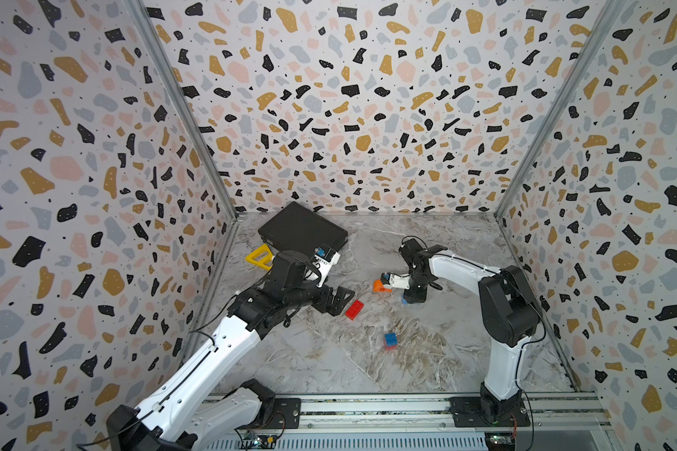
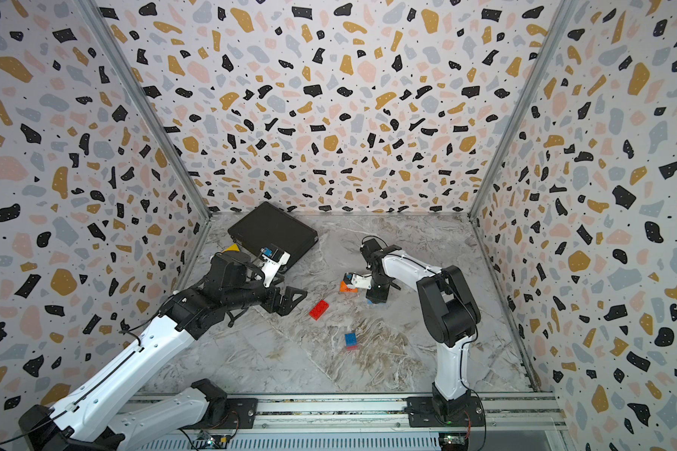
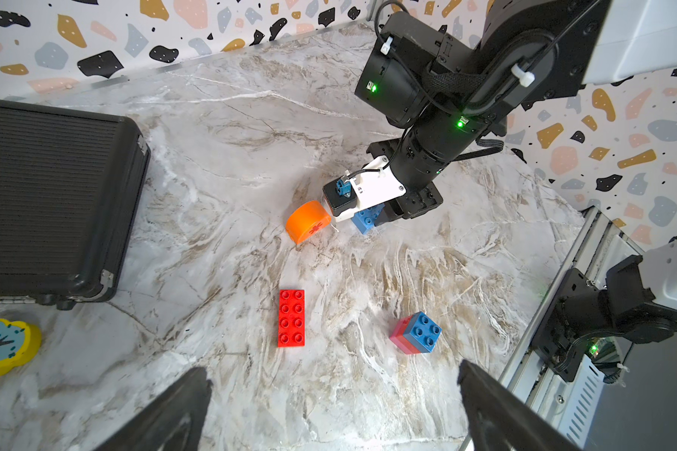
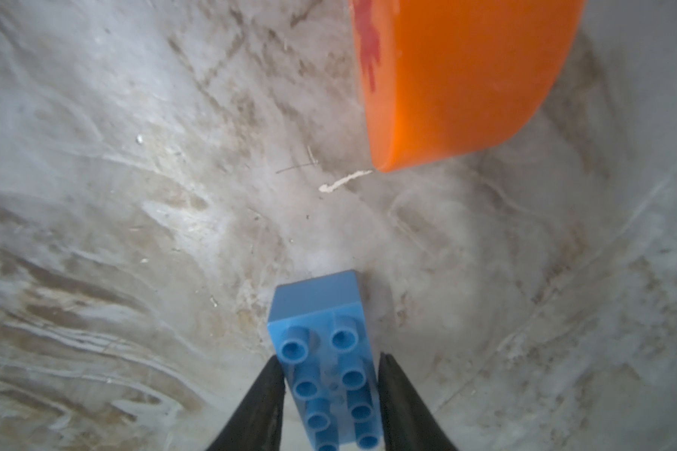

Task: Assemble an ice cream with lego
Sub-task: Pick up the lego brick from the center of the board.

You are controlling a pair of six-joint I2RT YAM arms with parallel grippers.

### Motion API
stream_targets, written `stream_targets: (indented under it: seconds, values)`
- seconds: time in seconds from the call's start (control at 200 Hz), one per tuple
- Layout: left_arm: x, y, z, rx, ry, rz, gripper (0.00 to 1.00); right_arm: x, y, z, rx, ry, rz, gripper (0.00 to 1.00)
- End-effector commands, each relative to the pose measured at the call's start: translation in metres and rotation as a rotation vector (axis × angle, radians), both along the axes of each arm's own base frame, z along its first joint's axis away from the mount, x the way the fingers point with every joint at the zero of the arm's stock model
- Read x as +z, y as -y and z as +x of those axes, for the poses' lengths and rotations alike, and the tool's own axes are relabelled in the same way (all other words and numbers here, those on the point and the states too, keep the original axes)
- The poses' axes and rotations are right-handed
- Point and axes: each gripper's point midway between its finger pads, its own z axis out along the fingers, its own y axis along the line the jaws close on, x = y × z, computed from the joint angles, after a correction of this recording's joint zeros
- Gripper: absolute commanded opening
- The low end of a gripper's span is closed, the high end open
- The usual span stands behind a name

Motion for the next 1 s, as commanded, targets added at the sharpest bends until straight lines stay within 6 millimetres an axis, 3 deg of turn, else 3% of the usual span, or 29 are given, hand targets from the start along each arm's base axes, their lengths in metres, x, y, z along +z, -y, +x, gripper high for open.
stream_targets:
  seconds: [0.0, 0.38, 0.606, 0.716, 0.816, 0.996]
  values:
    - [0.003, 0.002, 0.002, -0.011, 0.02, -0.019, 1.0, 0.006, -0.002, 0.001, 0.001, 0.002, -0.007, 0.4]
    - [0.003, 0.002, 0.002, -0.01, 0.019, -0.02, 1.0, 0.003, -0.002, 0.002, -0.003, 0.002, -0.017, 0.35]
    - [0.004, 0.001, 0.003, -0.002, 0.022, -0.016, 0.99, 0.002, 0.003, 0.006, -0.027, 0.032, -0.067, 0.18]
    - [0.003, -0.004, 0.006, 0.027, 0.025, 0.001, 1.0, 0.018, 0.005, 0.008, -0.063, 0.072, -0.065, 0.13]
    - [0.006, -0.011, 0.007, 0.059, 0.037, 0.018, 1.0, 0.046, 0.005, 0.003, -0.098, 0.11, -0.023, 0.12]
    - [0.018, -0.028, 0.007, 0.133, 0.08, 0.044, 1.0, 0.098, 0.001, -0.032, -0.062, 0.156, 0.071, 0.12]
